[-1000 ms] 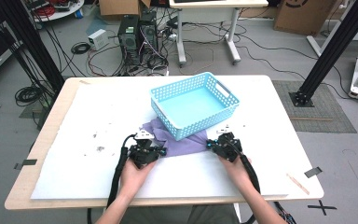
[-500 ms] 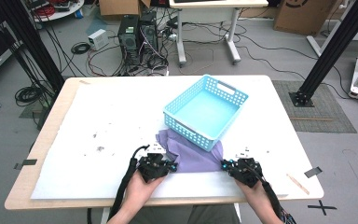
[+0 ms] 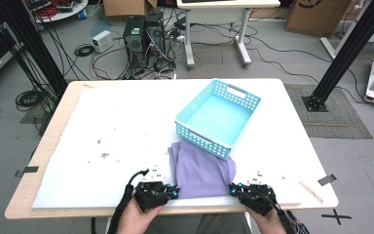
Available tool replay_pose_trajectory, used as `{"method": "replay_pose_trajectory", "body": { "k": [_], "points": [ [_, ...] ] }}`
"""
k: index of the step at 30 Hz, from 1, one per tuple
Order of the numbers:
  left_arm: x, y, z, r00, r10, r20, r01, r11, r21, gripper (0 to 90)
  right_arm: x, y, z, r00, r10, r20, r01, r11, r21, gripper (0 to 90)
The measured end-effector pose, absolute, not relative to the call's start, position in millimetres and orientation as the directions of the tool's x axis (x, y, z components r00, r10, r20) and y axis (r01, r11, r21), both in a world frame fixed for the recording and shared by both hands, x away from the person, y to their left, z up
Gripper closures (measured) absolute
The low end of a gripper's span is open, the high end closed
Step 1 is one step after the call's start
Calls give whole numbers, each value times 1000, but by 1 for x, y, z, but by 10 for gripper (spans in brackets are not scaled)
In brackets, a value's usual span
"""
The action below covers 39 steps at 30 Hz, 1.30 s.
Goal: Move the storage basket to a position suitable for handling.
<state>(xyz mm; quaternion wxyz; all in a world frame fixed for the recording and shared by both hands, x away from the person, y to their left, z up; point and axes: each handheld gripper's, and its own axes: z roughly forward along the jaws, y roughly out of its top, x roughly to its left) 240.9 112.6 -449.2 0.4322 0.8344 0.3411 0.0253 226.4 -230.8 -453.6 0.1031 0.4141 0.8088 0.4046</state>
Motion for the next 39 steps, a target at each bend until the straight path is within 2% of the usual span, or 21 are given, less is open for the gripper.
{"method": "replay_pose_trajectory", "body": {
  "k": [8, 10, 11, 12, 13, 14, 15, 17, 18, 20, 21, 26, 29, 34, 39],
  "points": [
    [235, 117, -450, 777, 576, -255, 540, -400, 740, 820, 212, -228, -454, -645, 747, 162, 577, 337, 744, 872],
    [236, 117, -450, 780, 578, -240, 531, -407, 744, 757, 212, -228, -453, -649, 747, 146, 565, 345, 749, 846],
    [236, 118, -449, 776, 589, -226, 528, -408, 745, 757, 212, -228, -453, -649, 747, 146, 565, 345, 749, 846],
    [236, 118, -449, 771, 598, -219, 527, -406, 747, 657, 211, -227, -451, -647, 753, 119, 547, 349, 761, 801],
    [237, 119, -448, 767, 606, -210, 525, -404, 749, 657, 211, -227, -451, -647, 753, 119, 547, 349, 761, 801],
    [237, 120, -447, 765, 610, -206, 522, -401, 752, 578, 211, -228, -449, -645, 758, 99, 530, 351, 772, 736],
    [237, 121, -446, 767, 610, -199, 515, -401, 757, 578, 211, -228, -449, -645, 758, 99, 530, 351, 772, 736],
    [237, 123, -443, 762, 625, -172, 498, -394, 773, 510, 212, -230, -446, -633, 768, 94, 523, 335, 784, 685],
    [237, 125, -441, 762, 627, -165, 488, -387, 783, 458, 214, -234, -442, -630, 772, 81, 501, 324, 803, 620],
    [238, 128, -436, 763, 631, -143, 461, -374, 805, 422, 218, -237, -437, -621, 780, 74, 481, 305, 822, 553],
    [238, 131, -429, 760, 642, -101, 424, -371, 827, 412, 220, -239, -435, -618, 783, 71, 472, 297, 830, 530],
    [244, 141, -418, 740, 670, -55, 379, -348, 857, 381, 237, -245, -423, -601, 796, 71, 437, 253, 863, 455],
    [251, 150, -412, 723, 690, -32, 348, -324, 880, 362, 257, -248, -417, -598, 797, 79, 421, 229, 878, 380],
    [265, 167, -407, 684, 729, -7, 303, -276, 912, 341, 280, -244, -415, -596, 797, 95, 426, 214, 879, 361],
    [272, 184, -411, 648, 761, -13, 298, -238, 924, 338, 291, -234, -410, -621, 779, 86, 396, 217, 892, 370]
  ]
}}
